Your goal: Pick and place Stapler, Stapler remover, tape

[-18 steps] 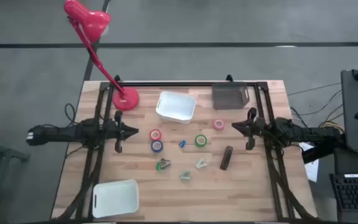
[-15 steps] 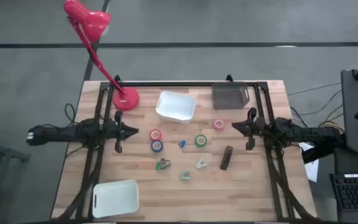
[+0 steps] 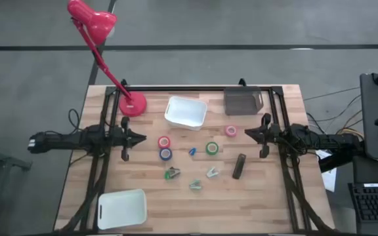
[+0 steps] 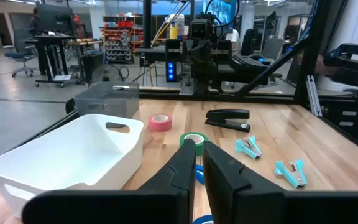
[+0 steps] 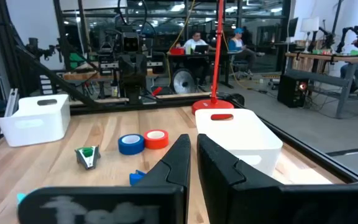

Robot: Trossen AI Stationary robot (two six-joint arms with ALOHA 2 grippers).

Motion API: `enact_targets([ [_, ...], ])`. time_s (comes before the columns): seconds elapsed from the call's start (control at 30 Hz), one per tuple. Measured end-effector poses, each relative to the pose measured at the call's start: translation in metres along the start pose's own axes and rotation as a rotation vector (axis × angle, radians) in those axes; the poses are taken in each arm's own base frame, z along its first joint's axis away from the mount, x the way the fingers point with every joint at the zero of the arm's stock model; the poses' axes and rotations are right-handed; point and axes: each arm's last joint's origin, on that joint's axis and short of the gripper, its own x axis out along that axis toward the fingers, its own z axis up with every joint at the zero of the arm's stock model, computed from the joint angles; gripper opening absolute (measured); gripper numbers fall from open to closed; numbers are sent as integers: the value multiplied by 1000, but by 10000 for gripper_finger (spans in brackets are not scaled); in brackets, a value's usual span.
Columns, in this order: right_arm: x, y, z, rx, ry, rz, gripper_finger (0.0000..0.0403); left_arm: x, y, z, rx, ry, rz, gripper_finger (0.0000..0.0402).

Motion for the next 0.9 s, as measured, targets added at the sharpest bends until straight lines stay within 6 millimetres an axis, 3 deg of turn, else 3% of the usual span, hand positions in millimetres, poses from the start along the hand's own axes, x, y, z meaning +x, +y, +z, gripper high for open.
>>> enact_targets([
  [0.9, 0, 0, 0, -5, 0, 0, 27, 0, 0, 0, 0, 0, 0, 31],
])
